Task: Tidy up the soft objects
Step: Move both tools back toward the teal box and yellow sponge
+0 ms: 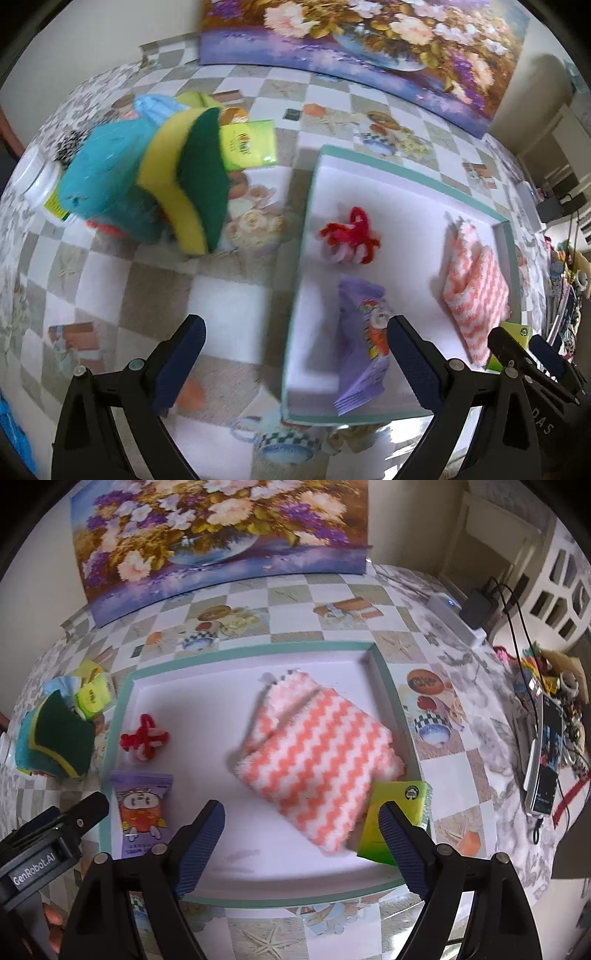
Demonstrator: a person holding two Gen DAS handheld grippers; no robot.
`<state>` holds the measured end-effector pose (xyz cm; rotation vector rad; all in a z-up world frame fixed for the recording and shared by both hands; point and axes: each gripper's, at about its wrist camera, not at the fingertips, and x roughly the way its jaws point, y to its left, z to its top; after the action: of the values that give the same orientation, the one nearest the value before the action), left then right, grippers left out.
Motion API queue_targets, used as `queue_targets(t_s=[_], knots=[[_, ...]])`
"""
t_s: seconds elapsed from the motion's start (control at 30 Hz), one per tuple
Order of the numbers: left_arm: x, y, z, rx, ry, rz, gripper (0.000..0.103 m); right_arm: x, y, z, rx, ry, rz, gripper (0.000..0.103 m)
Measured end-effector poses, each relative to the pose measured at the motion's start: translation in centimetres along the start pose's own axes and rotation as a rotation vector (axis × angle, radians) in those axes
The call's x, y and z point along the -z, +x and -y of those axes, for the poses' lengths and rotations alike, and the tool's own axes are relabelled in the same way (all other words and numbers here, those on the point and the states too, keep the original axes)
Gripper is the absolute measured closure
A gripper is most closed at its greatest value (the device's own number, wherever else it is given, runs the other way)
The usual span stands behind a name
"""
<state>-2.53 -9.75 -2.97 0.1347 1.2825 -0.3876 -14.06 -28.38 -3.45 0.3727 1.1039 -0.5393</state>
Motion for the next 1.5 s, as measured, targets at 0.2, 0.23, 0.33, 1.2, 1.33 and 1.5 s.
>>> queue_targets(t_s=[0.2,0.23,0.33,1.2,1.33,1.5], knots=[[0.1,-1.7,-2.6,0.003,-0.060,0.006,0.005,0.2,-0.8,-2.2,-0.015,-0.044,0.029,0.015],[0.0,-2.0,-2.9,0.005,-0.068,0.013,0.005,0.3,-1.0,-2.7,-0.025,-0.053,0.034,0.015],[-0.2,-2.7,-4.3,-0.009,-0.090,0.037,0.005,0.5,-1.4,-4.0,-0.047,-0.073,0.043,0.015],[-2.2,-5.2,-15.9,-0.051,-0.361,0.132,0.005,-1.1,-1.0,-15.0,-0.302,-0.132,0.078,0.015],[-3.0,-5.1,-17.4,-0.049,-0.423,0.130,0.005,-1.5,-1.0,-17.1,-0.302,-0.193,0.089,0.015],[-4.2,-4.8,-18.6,-0.047,-0.468,0.112,0.005,-2.2,-1.7,-19.1,-0.288,-0.258,0.115,0.015]])
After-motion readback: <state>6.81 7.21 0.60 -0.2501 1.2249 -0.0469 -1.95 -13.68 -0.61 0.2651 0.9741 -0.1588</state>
